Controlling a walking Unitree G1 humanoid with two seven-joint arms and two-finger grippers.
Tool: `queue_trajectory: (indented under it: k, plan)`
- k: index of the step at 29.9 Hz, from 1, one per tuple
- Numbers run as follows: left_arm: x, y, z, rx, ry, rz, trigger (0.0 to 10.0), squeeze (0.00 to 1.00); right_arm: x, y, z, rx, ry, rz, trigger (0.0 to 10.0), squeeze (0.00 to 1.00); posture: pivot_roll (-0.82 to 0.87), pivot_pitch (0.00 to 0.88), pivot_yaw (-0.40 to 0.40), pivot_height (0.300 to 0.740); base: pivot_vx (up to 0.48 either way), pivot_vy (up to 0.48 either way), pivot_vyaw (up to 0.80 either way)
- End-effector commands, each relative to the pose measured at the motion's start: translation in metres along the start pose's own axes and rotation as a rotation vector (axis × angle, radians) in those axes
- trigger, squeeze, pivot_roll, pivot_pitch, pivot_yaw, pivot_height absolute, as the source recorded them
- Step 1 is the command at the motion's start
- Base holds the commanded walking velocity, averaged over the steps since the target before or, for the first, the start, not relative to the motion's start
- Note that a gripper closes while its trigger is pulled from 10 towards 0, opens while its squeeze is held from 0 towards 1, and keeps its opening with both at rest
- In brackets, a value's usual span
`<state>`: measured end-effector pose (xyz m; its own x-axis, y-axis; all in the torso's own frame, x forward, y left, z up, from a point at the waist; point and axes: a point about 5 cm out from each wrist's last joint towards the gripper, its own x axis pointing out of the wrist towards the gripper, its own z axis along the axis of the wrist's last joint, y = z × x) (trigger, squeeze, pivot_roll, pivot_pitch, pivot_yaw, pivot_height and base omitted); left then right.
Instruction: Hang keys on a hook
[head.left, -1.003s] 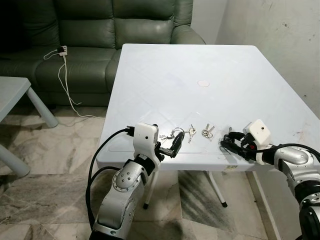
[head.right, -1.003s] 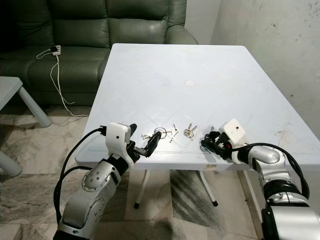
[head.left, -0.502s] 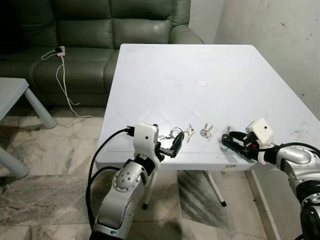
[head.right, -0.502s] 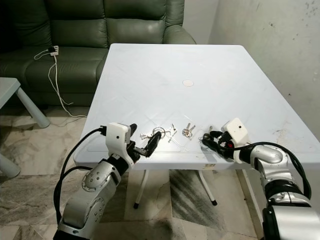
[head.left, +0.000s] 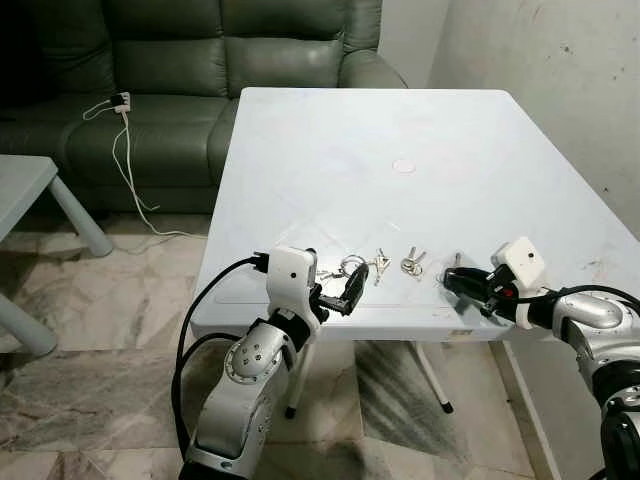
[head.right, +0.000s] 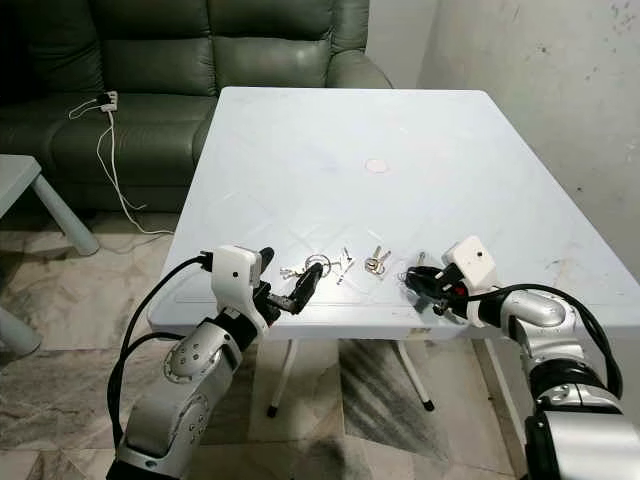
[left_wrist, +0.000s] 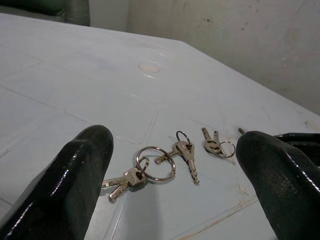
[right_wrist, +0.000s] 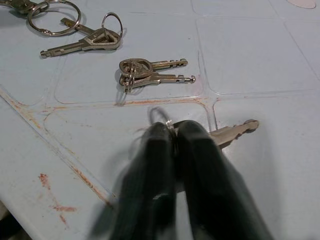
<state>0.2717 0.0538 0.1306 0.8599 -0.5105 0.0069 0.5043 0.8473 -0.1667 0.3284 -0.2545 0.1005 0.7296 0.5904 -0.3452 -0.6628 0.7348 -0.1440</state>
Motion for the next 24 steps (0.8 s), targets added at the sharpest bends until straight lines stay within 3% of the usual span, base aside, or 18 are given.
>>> queue_trajectory:
  k: [1, 4, 5, 7, 8, 13, 17, 19, 20, 21, 24]
  plan:
    - [0.002, -0.015, 0.002, -0.040, -0.017, -0.020, 10.0, 0.00, -0.005, -0.005, 0.002, -0.008, 0.008, 0.001, 3.1, 0.00, 0.00, 0.066, -0.077, 0.740, 0.000, 0.000, 0.00]
    - [0.002, -0.015, 0.002, -0.043, -0.018, -0.019, 10.0, 0.00, -0.004, -0.003, 0.001, -0.008, 0.014, 0.012, 2.7, 0.00, 0.00, 0.067, -0.077, 0.740, 0.000, 0.000, 0.00]
    - [0.002, -0.015, 0.002, -0.043, -0.018, -0.018, 10.0, 0.00, -0.004, -0.003, 0.001, -0.008, 0.014, 0.014, 1.4, 0.00, 0.00, 0.067, -0.077, 0.740, 0.000, 0.000, 0.00]
    - [0.002, -0.015, 0.002, -0.043, -0.018, -0.018, 10.0, 0.00, -0.004, -0.003, 0.001, -0.008, 0.014, 0.016, 1.4, 0.00, 0.00, 0.067, -0.077, 0.740, 0.000, 0.000, 0.00]
    - [0.001, -0.015, 0.002, -0.046, -0.019, -0.018, 10.0, 0.00, -0.004, -0.002, 0.000, -0.005, 0.014, 0.024, 0.0, 0.00, 0.00, 0.068, -0.078, 0.740, 0.000, 0.000, 0.00]
    - [0.002, -0.014, 0.002, -0.043, -0.020, -0.012, 10.0, 0.00, -0.003, -0.002, 0.002, 0.009, -0.004, 0.029, 0.0, 0.00, 0.00, 0.069, -0.080, 0.740, 0.000, 0.000, 0.00]
    - [0.002, -0.013, 0.002, -0.041, -0.021, -0.006, 10.0, 0.00, 0.002, 0.000, 0.007, 0.073, -0.077, 0.031, 0.0, 0.00, 0.00, 0.066, -0.080, 0.740, 0.000, 0.000, 0.00]
    - [0.002, -0.012, 0.003, -0.040, -0.023, -0.004, 10.0, 0.00, 0.006, 0.002, 0.010, 0.113, -0.125, 0.031, 1.3, 0.00, 0.00, 0.066, -0.080, 0.740, 0.000, 0.000, 0.00]
    - [0.003, -0.012, 0.003, -0.037, -0.024, -0.003, 10.0, 0.00, 0.009, 0.003, 0.014, 0.155, -0.179, 0.023, 4.9, 0.00, 0.01, 0.060, -0.081, 0.740, 0.000, 0.000, 0.00]
    - [0.003, -0.011, 0.004, -0.035, -0.025, -0.001, 10.0, 0.00, 0.013, 0.004, 0.019, 0.202, -0.237, 0.007, 10.0, 0.00, 0.01, 0.060, -0.081, 0.740, 0.000, 0.000, 0.00]
    - [0.004, -0.009, 0.004, -0.033, -0.028, 0.004, 10.0, 0.00, 0.019, 0.006, 0.024, 0.261, -0.321, -0.031, 10.0, 0.00, 0.01, 0.052, -0.083, 0.740, 0.000, 0.000, 0.00]
